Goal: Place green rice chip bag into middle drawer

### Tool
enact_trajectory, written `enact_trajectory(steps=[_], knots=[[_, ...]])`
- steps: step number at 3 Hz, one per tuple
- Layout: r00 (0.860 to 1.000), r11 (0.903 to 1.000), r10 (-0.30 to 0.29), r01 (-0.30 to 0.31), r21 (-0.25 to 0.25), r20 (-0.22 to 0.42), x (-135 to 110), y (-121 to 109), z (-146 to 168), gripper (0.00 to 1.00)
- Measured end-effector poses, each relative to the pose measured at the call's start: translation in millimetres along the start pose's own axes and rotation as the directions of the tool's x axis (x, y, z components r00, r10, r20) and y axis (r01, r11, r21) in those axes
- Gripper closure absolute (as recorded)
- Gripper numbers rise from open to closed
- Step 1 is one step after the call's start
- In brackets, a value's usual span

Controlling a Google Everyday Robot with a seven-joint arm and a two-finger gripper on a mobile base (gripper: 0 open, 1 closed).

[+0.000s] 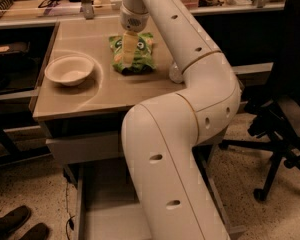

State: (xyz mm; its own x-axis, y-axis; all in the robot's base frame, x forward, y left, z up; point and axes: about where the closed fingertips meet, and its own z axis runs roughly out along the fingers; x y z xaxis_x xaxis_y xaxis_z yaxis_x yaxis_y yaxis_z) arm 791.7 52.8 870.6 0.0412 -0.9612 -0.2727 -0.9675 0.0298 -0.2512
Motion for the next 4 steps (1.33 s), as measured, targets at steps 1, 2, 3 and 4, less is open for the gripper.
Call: enact_trajectory(steps=[1, 2, 3, 4], knots=[[1.0, 0.9997, -0.012, 0.012, -0.021, 0.007, -6, 2, 15, 0.0], [1.0, 0.9988, -0.026, 0.027, -0.042, 0.01, -5, 4, 30, 0.0], [0.998, 0.9962, -0.065, 0.065, -0.057, 0.001, 4, 4, 44, 0.0], [0.998, 0.9971, -0.066, 0.066, -0.036, 0.012, 0, -1, 49, 0.18]])
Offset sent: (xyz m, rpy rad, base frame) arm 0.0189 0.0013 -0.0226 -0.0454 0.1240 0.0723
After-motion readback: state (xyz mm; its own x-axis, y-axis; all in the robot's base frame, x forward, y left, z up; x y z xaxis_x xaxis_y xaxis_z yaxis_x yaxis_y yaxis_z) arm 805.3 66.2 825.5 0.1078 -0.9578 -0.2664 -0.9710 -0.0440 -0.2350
